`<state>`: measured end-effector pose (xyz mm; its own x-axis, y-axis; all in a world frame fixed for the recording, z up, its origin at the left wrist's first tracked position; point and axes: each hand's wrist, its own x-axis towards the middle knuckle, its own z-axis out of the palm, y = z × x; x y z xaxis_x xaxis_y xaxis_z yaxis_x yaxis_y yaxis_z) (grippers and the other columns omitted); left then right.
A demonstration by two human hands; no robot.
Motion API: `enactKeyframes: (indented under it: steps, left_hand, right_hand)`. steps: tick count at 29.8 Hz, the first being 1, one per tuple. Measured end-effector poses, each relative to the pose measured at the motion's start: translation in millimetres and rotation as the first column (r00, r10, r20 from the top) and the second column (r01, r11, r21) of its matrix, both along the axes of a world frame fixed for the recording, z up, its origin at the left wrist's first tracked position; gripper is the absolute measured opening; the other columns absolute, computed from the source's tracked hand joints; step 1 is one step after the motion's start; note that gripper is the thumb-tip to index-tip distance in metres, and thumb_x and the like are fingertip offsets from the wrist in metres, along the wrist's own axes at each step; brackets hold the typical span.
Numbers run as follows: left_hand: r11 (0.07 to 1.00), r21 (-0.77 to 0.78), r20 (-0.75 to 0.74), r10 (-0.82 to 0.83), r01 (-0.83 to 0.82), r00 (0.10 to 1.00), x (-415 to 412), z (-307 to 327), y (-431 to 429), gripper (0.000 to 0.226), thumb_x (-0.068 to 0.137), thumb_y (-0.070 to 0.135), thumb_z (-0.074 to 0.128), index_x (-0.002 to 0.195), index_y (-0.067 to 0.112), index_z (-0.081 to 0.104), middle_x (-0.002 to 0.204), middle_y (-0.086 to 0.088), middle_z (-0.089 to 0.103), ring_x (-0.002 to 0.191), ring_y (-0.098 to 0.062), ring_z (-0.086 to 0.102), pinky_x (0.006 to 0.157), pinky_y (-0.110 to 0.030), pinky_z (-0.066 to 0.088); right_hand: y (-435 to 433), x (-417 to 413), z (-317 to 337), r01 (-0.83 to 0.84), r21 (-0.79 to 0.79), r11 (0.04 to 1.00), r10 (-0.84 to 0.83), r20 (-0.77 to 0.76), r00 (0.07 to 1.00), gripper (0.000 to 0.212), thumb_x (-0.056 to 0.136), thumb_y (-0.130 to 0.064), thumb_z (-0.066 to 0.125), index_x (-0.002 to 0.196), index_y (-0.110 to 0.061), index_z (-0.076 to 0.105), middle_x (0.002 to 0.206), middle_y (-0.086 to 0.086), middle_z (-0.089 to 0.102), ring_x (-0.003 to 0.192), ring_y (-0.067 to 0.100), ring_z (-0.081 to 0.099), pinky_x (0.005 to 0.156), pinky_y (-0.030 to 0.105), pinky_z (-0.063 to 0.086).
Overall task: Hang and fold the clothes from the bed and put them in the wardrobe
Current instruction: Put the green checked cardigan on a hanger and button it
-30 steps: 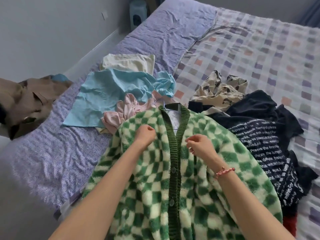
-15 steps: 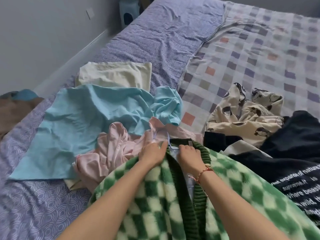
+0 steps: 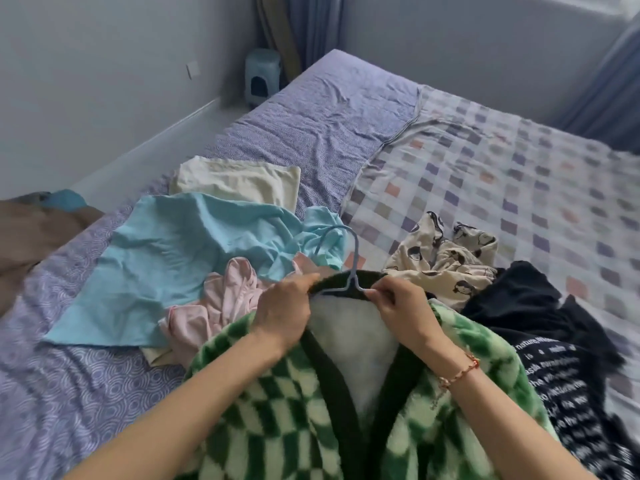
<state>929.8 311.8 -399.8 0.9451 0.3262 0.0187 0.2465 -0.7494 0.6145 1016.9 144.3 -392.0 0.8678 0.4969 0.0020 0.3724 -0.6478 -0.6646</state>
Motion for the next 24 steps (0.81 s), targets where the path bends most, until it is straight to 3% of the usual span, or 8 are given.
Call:
enactKeyframes:
  steps: [3, 6, 8, 10, 12, 16, 21, 24]
  left_hand:
    - [0.987, 0.045, 0.103, -0.16, 0.156, 0.982, -42, 43, 6, 0.042, 0.091, 0.019, 0.035, 0.125, 0.021, 0.059, 0.108, -0.006, 0.068, 0.101, -0.027, 0.062, 0.088, -0.038, 0.048]
    - [0.962, -0.075, 0.143, -0.249, 0.262, 0.958, -81, 99, -4, 0.049, 0.097, 0.049, 0.029, 0.131, 0.022, 0.053, 0.109, 0.017, 0.066, 0.103, 0.001, 0.058, 0.088, -0.022, 0.044]
    - [0.96, -0.141, 0.116, -0.226, 0.241, 0.967, -92, 109, -2, 0.037, 0.092, 0.051, 0.034, 0.112, 0.035, 0.061, 0.082, 0.03, 0.063, 0.083, 0.004, 0.057, 0.071, -0.017, 0.041]
    - [0.979, -0.063, 0.076, -0.191, 0.196, 0.979, -111, 129, -4, 0.021, 0.088, 0.063, 0.04, 0.089, 0.052, 0.058, 0.076, 0.022, 0.058, 0.084, -0.006, 0.055, 0.081, -0.034, 0.046]
    - [0.978, 0.025, 0.029, -0.206, 0.205, 0.978, -132, 146, -15, 0.015, 0.085, 0.054, 0.047, 0.091, 0.042, 0.055, 0.084, 0.012, 0.058, 0.089, -0.022, 0.055, 0.083, -0.045, 0.046]
    - [0.969, 0.184, 0.081, -0.183, 0.166, 0.98, -186, 195, -43, 0.016, 0.092, 0.023, 0.056, 0.099, 0.01, 0.062, 0.092, -0.001, 0.064, 0.084, -0.018, 0.058, 0.075, -0.03, 0.045]
    - [0.938, 0.347, 0.105, -0.053, 0.014, 0.993, -283, 276, -82, 0.017, 0.091, 0.023, 0.058, 0.103, 0.011, 0.065, 0.095, 0.002, 0.062, 0.084, -0.013, 0.055, 0.072, -0.022, 0.037]
    - [0.929, 0.365, 0.073, 0.044, -0.068, 0.996, -349, 335, -93, 0.009, 0.093, 0.021, 0.055, 0.092, 0.016, 0.062, 0.084, 0.006, 0.059, 0.082, -0.013, 0.057, 0.07, -0.024, 0.037]
  right_hand:
    - [-10, -25, 50, -0.02, 0.125, 0.992, 0.014, 0.05, 0.999, 0.012, 0.083, -0.01, 0.069, 0.072, -0.013, 0.064, 0.06, -0.012, 0.05, 0.059, 0.005, 0.049, 0.057, 0.014, 0.033]
    - [-24, -63, 102, -0.077, 0.192, 0.978, 0.061, 0.089, 0.994, 0.016, 0.082, -0.007, 0.069, 0.07, -0.016, 0.062, 0.06, -0.01, 0.052, 0.064, 0.004, 0.05, 0.057, 0.011, 0.036]
    - [-33, -78, 121, -0.098, 0.207, 0.973, 0.082, 0.085, 0.993, 0.014, 0.083, -0.009, 0.068, 0.071, -0.014, 0.064, 0.062, -0.007, 0.056, 0.064, 0.006, 0.049, 0.058, 0.013, 0.037]
    - [-46, -97, 150, -0.12, 0.233, 0.965, 0.103, 0.084, 0.991, 0.015, 0.083, -0.012, 0.068, 0.07, -0.017, 0.064, 0.062, -0.006, 0.057, 0.062, 0.005, 0.049, 0.059, 0.014, 0.037]
    - [-57, -116, 173, -0.15, 0.201, 0.968, 0.141, 0.06, 0.988, 0.017, 0.083, -0.018, 0.068, 0.069, -0.023, 0.062, 0.063, -0.004, 0.059, 0.058, 0.003, 0.048, 0.062, 0.02, 0.039]
    - [-76, -159, 224, -0.258, 0.157, 0.953, 0.267, -0.04, 0.963, 0.013, 0.083, -0.024, 0.069, 0.072, -0.016, 0.068, 0.067, 0.009, 0.062, 0.059, 0.009, 0.048, 0.061, 0.027, 0.042]
    - [-100, -230, 301, -0.397, 0.259, 0.88, 0.433, -0.095, 0.897, 0.015, 0.085, -0.024, 0.067, 0.072, -0.014, 0.067, 0.057, -0.004, 0.055, 0.053, 0.007, 0.044, 0.052, 0.018, 0.035]
    - [-98, -274, 349, -0.456, 0.373, 0.808, 0.515, -0.071, 0.854, 0.021, 0.086, -0.021, 0.066, 0.065, -0.016, 0.064, 0.042, -0.012, 0.049, 0.045, 0.003, 0.04, 0.047, 0.015, 0.03]
